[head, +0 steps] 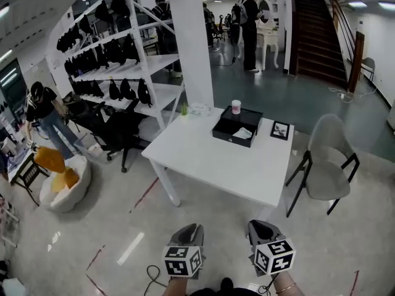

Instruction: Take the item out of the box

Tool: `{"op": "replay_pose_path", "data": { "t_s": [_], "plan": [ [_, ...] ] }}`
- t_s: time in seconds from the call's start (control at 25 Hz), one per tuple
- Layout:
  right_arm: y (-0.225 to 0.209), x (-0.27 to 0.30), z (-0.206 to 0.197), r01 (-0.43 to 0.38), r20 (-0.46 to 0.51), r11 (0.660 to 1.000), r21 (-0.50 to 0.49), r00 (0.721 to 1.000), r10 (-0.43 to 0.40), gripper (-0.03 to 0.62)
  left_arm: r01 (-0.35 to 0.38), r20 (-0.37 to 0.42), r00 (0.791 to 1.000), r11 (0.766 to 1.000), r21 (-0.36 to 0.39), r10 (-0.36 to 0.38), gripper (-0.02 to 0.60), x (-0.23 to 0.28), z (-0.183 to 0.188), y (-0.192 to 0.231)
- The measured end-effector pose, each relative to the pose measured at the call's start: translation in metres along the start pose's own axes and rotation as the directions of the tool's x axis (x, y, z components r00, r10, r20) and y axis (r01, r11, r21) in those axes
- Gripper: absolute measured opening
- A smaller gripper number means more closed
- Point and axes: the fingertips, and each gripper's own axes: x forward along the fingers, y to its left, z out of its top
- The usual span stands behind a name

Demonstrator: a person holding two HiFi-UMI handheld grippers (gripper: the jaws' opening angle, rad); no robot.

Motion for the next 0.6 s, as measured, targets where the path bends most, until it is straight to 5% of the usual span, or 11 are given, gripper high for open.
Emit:
{"op": "replay_pose_path", "data": {
  "t_s": [0.28, 0.6],
  "plan": [
    [-0.005, 0.000, 0.002, -0.054, 0.006, 0.999, 0.007, 0.999, 0.054, 0.114, 0.001, -0.011, 1.000, 1.000, -0.004, -0.001, 0.063, 0.011, -0.002, -0.010],
    [-0.025, 0.012, 0.011, -0.057, 0.014, 0.998, 0.030, 0.998, 0.057, 0.149, 0.014, -0.031, 0.999, 1.000, 0.015, -0.013, 0.063, 0.036, 0.003, -0.015]
  ]
}}
